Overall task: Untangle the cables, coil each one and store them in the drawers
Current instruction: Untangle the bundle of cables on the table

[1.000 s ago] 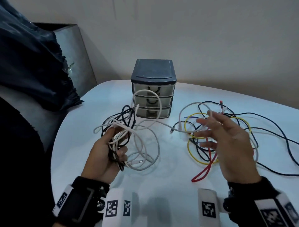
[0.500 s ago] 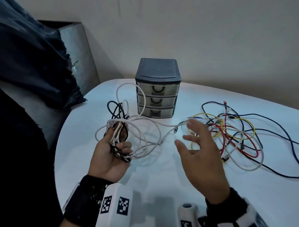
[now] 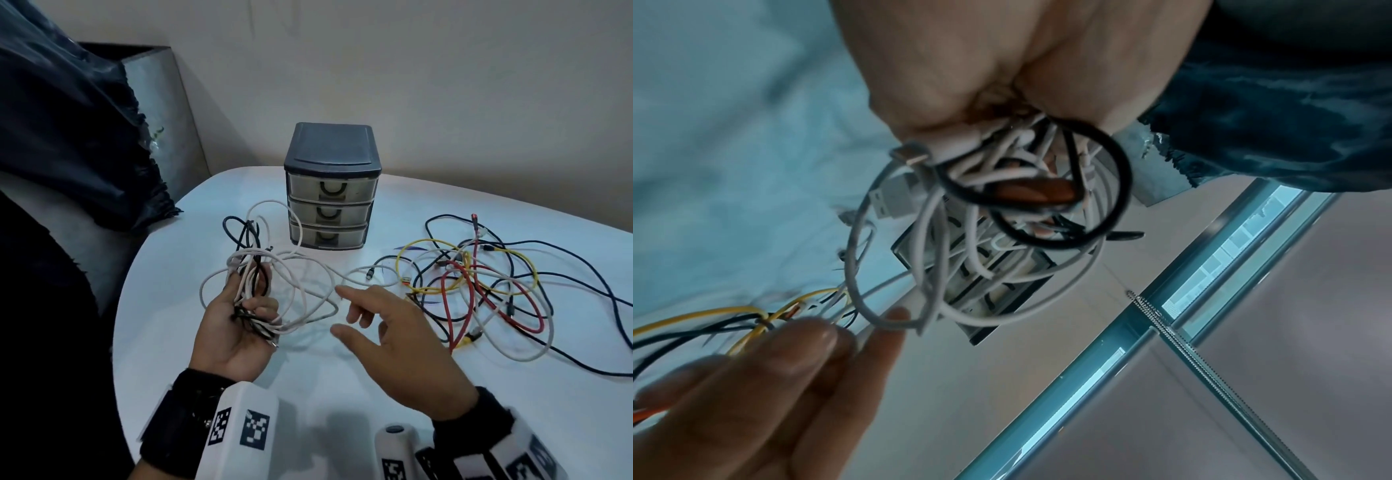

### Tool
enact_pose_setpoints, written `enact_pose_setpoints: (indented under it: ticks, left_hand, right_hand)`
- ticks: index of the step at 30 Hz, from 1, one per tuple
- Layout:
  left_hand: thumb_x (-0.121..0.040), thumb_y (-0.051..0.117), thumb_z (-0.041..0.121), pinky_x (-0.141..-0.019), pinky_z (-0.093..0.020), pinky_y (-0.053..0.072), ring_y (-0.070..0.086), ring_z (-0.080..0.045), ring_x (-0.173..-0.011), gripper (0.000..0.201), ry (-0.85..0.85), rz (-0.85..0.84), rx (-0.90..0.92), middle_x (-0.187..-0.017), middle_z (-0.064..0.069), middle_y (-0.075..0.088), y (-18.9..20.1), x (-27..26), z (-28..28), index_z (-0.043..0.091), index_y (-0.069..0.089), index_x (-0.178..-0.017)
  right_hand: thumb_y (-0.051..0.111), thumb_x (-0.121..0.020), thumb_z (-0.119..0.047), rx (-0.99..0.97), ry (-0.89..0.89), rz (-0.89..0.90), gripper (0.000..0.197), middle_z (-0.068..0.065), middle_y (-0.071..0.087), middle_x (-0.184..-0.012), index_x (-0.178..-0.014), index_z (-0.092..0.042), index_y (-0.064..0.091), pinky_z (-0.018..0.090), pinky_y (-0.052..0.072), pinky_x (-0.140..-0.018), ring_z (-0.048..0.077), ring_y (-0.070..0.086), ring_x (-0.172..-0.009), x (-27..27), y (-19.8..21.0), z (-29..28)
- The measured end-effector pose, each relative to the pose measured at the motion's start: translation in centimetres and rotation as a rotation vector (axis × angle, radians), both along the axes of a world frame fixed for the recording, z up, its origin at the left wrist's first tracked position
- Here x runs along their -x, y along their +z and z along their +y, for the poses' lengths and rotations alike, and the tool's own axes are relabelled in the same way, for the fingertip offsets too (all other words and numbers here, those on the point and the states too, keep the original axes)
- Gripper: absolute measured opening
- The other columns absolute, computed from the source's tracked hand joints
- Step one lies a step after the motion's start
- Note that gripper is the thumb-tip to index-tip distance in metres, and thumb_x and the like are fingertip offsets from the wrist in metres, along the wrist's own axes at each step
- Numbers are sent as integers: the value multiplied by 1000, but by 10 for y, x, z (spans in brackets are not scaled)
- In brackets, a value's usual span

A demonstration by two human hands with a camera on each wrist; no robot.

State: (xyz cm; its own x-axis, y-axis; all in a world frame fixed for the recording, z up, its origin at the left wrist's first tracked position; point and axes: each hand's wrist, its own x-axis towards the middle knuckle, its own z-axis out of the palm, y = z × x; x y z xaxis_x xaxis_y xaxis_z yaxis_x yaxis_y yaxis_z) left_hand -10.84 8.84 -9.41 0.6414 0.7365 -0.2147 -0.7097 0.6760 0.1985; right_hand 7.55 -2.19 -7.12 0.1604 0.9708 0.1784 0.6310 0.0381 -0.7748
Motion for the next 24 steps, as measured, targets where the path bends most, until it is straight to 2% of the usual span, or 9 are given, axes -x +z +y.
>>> enact_pose_setpoints:
  ticks: [3, 5, 9, 11, 13, 16, 20, 22, 24]
  left_hand:
    - [-49, 96, 16, -43, -14, 44, 47, -2, -44, 61, -23, 39, -5, -98, 7, 72, -2, -6, -4, 23, 65, -102]
    - [-44, 98, 16, -40, -16, 44, 47, -3, -42, 67, -23, 68, 1, -93, 6, 72, 0, -8, -5, 22, 65, -102]
    - [-26, 103, 22, -45, -14, 46, 45, -1, -40, 76, -5, 170, -33, -63, 10, 65, 5, 8, 11, 23, 68, -94]
    - [-27, 102, 28, -46, -15, 45, 44, -1, -40, 81, 7, 215, -57, -60, 9, 66, 8, 15, 16, 27, 63, -98]
    - [-47, 95, 32, -39, -17, 45, 43, -1, -37, 68, 60, 248, -14, -56, 7, 64, 8, 16, 17, 27, 57, -103]
    - [-92, 53, 43, -38, -17, 46, 41, -1, -35, 17, 119, 328, 12, -53, 7, 62, 12, 11, 12, 29, 52, -101]
    - [-98, 46, 41, -57, -22, 55, 37, -2, -36, 29, 161, 376, -33, -71, 9, 65, 16, -3, 4, 28, 60, -76]
    - [-94, 50, 39, -71, -15, 41, 36, -2, -36, 30, 189, 369, -52, -77, 9, 63, 16, -6, 2, 28, 65, -70]
    - [-91, 52, 36, -84, -19, 35, 35, -3, -37, 30, 217, 349, -62, -78, 9, 62, 16, -8, 0, 27, 69, -68]
  right_hand:
    - [71, -86, -35, -24, -22, -2, 3, -12, 55, -74, -87, -36, 69, 14, 37, -65, 10, 54, -77, 7, -1, 5]
    - [67, -88, -34, -112, -30, 13, 22, -6, 56, -64, -69, -23, 65, 22, 42, -62, 13, 54, -66, 5, 0, 6]
    - [66, -93, -29, -222, -246, 142, 31, -8, 55, -51, -65, -16, 66, 20, 35, -54, 7, 45, -50, -32, 18, 3]
    - [64, -95, -29, -315, -414, 257, 32, -9, 47, -47, -67, -12, 65, 24, 32, -53, 7, 38, -48, -59, 25, -3]
    - [63, -95, -28, -392, -564, 440, 33, -7, 43, -46, -66, -13, 65, 25, 29, -45, 11, 35, -46, -80, 30, -8]
    - [60, -97, -23, -459, -691, 657, 35, -6, 42, -44, -63, -15, 62, 18, 24, -36, 9, 30, -37, -93, 37, -13]
    - [55, -99, -30, -535, -816, 772, 33, -9, 43, -45, -68, -21, 57, 14, 20, -35, 4, 28, -33, -104, 40, -15]
    - [52, -99, -32, -576, -877, 854, 27, -9, 43, -47, -73, -22, 55, 16, 20, -34, 2, 28, -34, -116, 40, -18]
    - [49, -99, -32, -578, -917, 887, 24, -10, 41, -47, -77, -23, 55, 17, 20, -34, 3, 27, -32, -124, 42, -21]
